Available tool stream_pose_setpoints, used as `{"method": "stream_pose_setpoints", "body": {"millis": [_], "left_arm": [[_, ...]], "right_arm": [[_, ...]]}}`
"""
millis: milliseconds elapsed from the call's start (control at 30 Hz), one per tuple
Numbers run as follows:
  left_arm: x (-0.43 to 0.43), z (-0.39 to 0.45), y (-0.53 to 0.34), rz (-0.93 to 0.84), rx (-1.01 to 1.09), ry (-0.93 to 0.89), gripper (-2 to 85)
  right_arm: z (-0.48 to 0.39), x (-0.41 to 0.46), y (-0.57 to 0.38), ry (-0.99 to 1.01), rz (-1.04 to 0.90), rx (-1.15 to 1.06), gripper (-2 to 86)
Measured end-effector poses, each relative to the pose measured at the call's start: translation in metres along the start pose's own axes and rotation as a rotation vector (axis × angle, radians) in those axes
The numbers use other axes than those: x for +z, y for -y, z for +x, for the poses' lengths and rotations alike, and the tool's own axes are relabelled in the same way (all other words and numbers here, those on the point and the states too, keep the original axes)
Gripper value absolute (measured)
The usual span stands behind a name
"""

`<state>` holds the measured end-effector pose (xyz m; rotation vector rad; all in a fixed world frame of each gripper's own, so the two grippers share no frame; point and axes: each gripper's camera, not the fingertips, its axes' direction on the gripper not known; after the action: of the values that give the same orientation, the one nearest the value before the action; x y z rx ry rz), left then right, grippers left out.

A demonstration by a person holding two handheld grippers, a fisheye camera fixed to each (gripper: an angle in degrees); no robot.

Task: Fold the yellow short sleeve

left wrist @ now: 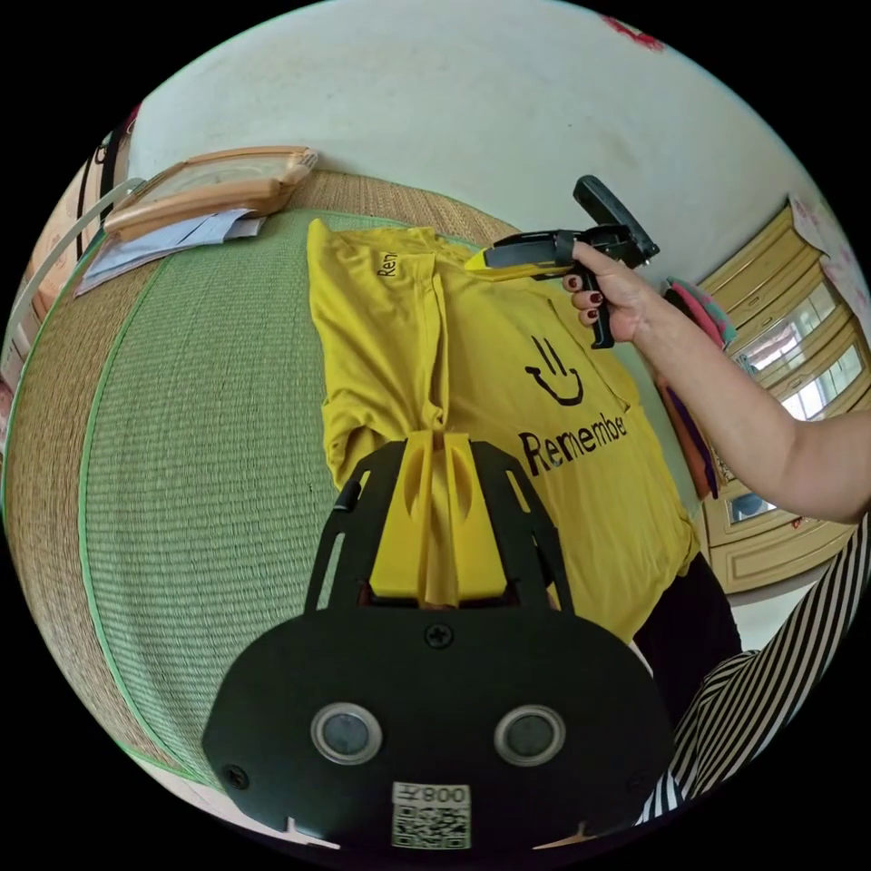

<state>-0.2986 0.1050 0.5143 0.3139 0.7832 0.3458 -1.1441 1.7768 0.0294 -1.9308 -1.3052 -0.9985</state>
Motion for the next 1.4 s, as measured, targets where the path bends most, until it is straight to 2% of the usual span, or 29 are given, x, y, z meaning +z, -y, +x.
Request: {"method": "stream_pose_setpoints", "body": {"millis": [133,300,533,700,800,900,1067,1167,1233,1300,1400], "left_arm": [[0.0,-0.002,0.01,-0.027,0.0,0.009,2.1],[-0.004,0.002,0.022,-0.039,0.015,0.028,2.0],[-0.029,0.014,0.038,0.002,0.07,0.032,2.0],[-0.024,0.019,0.05,-0.058,0.082,0.016,2.8],[-0.022,0.02,0.055,-0.1,0.071,0.0,4.0],[-0.034,0.023,0.058,-0.086,0.069,-0.032,4.8],[-0.063,0.023,0.061,0.001,0.014,-0.055,4.3],[-0.072,0.018,0.07,0.049,-0.046,-0.01,3.1],[-0.071,0.016,0.081,0.034,-0.058,0.033,2.0],[-0.066,0.017,0.087,-0.013,-0.059,0.116,1.2],[-0.072,0.019,0.091,-0.017,-0.051,0.106,0.6]], "right_arm": [[0.003,0.007,0.024,-0.099,0.055,0.028,8.1],[0.033,0.021,0.037,-0.04,0.038,0.104,4.5],[0.043,-0.005,0.026,0.0,0.081,0.055,0.7],[0.076,0.015,0.019,-0.02,-0.007,0.138,0.7],[0.083,0.012,0.01,-0.003,0.044,0.156,0.8],[0.081,-0.001,0.004,-0.082,0.101,0.169,0.5],[0.041,-0.013,-0.005,-0.034,0.189,0.02,0.3],[-0.008,0.014,0.007,-0.051,0.131,-0.135,0.2],[-0.037,0.045,0.025,-0.145,0.083,-0.199,0.1],[-0.046,0.068,0.039,-0.199,0.047,-0.201,0.0],[-0.049,0.091,0.061,-0.23,0.022,-0.198,0.0]]}}
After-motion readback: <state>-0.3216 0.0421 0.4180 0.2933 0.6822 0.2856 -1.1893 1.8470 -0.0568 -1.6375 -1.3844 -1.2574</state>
